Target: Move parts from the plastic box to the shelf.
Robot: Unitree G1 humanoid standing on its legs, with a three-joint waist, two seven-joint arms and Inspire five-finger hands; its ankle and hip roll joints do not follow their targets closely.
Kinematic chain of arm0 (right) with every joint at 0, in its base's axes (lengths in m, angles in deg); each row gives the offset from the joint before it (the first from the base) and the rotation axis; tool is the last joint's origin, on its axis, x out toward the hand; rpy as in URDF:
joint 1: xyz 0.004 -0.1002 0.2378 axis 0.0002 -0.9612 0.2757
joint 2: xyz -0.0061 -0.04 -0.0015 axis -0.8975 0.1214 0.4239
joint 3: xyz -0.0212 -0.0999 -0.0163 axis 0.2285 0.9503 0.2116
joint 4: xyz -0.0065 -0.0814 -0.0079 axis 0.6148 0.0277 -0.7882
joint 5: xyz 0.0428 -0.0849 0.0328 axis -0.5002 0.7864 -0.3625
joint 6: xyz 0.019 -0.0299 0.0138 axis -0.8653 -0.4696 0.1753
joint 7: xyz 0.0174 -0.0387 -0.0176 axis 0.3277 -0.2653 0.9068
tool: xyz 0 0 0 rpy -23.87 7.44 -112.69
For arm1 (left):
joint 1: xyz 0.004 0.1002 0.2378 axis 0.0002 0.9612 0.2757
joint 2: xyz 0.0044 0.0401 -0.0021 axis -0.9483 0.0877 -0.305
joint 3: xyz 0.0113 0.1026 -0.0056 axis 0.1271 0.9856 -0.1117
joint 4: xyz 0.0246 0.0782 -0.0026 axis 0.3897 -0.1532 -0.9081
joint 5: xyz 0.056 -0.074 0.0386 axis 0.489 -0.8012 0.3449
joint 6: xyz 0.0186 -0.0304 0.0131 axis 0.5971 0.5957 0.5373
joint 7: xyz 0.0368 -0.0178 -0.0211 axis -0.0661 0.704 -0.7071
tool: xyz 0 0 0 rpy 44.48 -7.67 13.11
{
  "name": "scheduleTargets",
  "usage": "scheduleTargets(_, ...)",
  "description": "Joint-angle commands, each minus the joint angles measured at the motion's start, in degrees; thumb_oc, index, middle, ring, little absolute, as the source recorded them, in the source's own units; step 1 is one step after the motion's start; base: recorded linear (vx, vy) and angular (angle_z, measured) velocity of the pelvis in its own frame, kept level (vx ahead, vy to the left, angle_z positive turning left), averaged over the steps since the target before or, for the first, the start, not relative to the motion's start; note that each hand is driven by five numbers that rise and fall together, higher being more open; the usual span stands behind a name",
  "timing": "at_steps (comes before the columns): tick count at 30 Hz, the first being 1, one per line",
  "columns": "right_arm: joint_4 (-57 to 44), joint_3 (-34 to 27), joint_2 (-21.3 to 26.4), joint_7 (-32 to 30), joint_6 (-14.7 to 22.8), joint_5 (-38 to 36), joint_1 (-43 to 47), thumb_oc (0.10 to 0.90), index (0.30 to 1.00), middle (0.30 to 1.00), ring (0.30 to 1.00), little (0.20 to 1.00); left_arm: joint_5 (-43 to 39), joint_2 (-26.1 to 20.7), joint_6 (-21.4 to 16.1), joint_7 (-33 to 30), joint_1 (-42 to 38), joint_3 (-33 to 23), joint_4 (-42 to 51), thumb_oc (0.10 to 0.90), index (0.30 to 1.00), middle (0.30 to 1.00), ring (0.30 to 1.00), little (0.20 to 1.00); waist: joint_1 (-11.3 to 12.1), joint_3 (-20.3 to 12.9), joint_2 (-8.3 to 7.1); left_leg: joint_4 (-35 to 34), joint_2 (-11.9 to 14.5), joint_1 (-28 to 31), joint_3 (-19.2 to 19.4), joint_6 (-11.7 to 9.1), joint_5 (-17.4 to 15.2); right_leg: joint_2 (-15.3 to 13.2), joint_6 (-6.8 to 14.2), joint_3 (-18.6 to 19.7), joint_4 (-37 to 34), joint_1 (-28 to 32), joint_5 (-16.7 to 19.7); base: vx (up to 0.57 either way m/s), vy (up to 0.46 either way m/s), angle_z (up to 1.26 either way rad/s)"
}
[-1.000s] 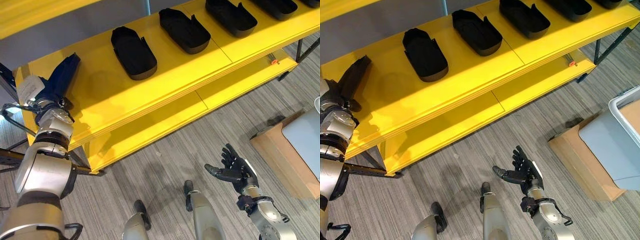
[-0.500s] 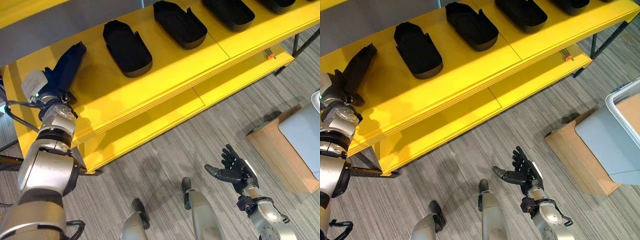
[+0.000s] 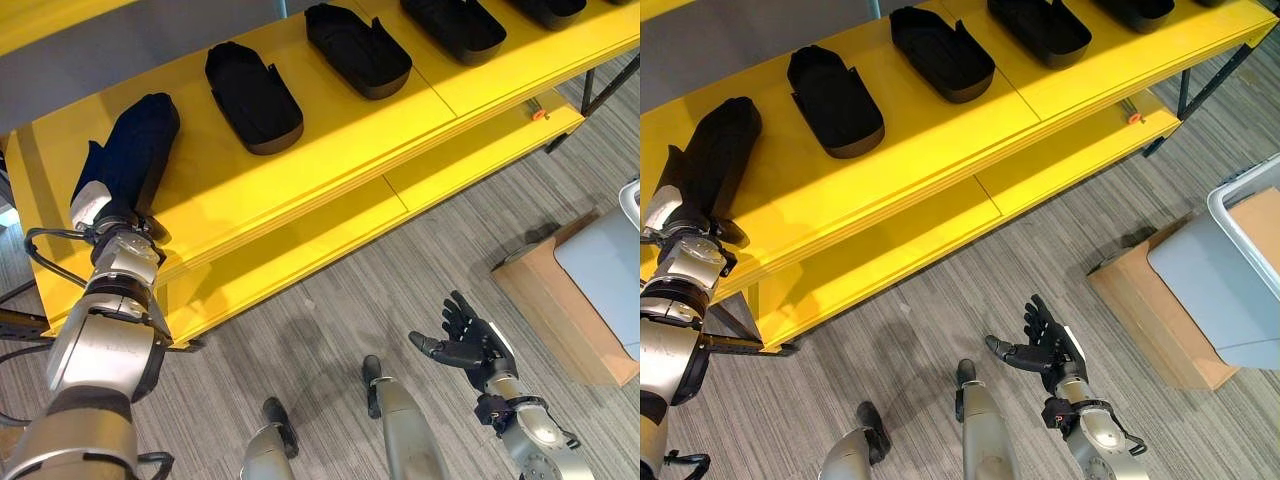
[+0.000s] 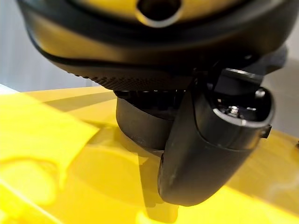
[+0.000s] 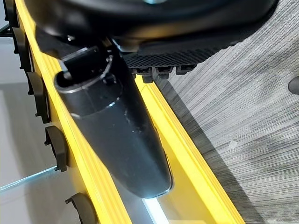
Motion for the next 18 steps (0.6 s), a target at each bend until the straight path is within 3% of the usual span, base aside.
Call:
scheduleTargets(1,-6.7,-3.6,1.3,1.9,4.3,-1.9,0.9,0.900,1.000,1.000,1.000,1.000,0.0,-3.1,-0.3,-0.1,1.7,-2.3,-1.3,0.900,1.000,1.000,1.000,1.000,-0.1,-1.0,-0.35,3.5,3.4,-0.7,-1.8,-0.3,-2.4,-2.9,6.0,3.8,-1.4,3.3,-4.4,0.00,0.000,0.00)
scheduleTargets(8,-6.6,-3.5,1.1,2.9,4.1,-2.5,-0.5,0.900,1.000,1.000,1.000,1.000,-7.0,-6.2,-2.1,1.6,5.4,-8.2,-3.3,0.900,1.000,1.000,1.000,1.000,-0.6,-1.9,-0.54,3.3,3.8,-0.7,-1.4,-0.6,-2.4,-2.7,6.1,4.3,-1.6,2.7,-4.1,0.01,0.016,-0.06)
scheduleTargets(11,-5.6,-3.8,0.1,2.7,4.1,-2.7,-1.1,0.900,1.000,1.000,1.000,1.000,-18.3,-5.4,-3.3,0.8,6.4,-14.2,-2.3,0.900,1.000,1.000,1.000,1.000,-0.5,-2.4,-0.35,3.3,3.7,-0.7,-1.2,-0.6,-2.6,-2.6,6.1,4.5,-1.6,2.8,-4.2,0.01,0.012,-0.02)
scheduleTargets(13,-5.4,-3.8,-0.1,2.7,4.2,-2.7,-1.2,0.900,1.000,1.000,1.000,1.000,-20.7,-5.2,-3.7,0.9,6.6,-15.2,-2.0,0.900,1.000,1.000,1.000,1.000,-0.4,-2.4,-0.31,3.3,3.7,-0.7,-1.2,-0.7,-2.6,-2.5,6.1,4.4,-1.7,2.7,-4.2,0.00,0.000,0.00)
scheduleTargets(15,-5.0,-3.7,-0.9,2.5,4.2,-2.8,-1.0,0.900,1.000,1.000,1.000,1.000,-34.3,-2.0,-5.9,-0.4,6.3,-20.6,-0.4,0.900,1.000,1.000,1.000,1.000,-0.5,-2.6,-0.32,3.4,3.8,-0.6,-1.2,-0.7,-2.9,-2.4,6.1,4.6,-1.6,2.7,-4.4,0.00,0.000,0.00)
scheduleTargets(18,-4.5,-3.8,-1.3,2.2,4.2,-2.8,-0.9,0.900,1.000,1.000,1.000,1.000,-41.0,0.0,-7.4,0.2,6.1,-22.1,1.5,0.900,1.000,1.000,1.000,1.000,-0.4,-2.7,-0.24,3.4,3.9,-0.6,-1.2,-0.8,-3.0,-2.4,6.1,4.6,-1.6,2.7,-4.4,0.00,0.000,0.00)
